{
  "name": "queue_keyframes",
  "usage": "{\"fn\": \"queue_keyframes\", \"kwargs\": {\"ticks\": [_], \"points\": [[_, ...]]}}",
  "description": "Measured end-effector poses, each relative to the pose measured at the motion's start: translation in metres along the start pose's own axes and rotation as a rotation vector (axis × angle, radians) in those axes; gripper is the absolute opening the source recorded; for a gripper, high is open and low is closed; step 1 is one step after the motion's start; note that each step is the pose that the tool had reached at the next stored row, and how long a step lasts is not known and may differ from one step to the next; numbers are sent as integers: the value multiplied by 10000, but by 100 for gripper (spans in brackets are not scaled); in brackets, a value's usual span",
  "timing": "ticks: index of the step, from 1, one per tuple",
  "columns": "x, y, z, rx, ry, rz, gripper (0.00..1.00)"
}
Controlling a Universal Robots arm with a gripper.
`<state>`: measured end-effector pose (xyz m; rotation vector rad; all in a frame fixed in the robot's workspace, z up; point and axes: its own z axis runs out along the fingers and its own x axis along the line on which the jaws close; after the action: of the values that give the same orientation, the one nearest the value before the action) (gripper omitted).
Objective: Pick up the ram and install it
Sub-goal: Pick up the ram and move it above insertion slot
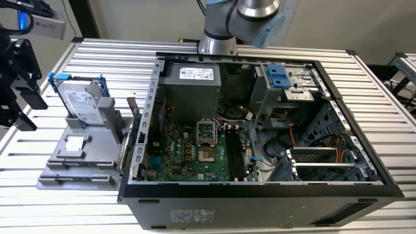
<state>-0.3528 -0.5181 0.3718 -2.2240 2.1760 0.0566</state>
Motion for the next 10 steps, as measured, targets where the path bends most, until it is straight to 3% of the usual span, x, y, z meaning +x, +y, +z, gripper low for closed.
{"fn": "queue_keyframes", "kwargs": {"ticks": [10], "points": [[7,-5,134,-26,-1,43,100]]}}
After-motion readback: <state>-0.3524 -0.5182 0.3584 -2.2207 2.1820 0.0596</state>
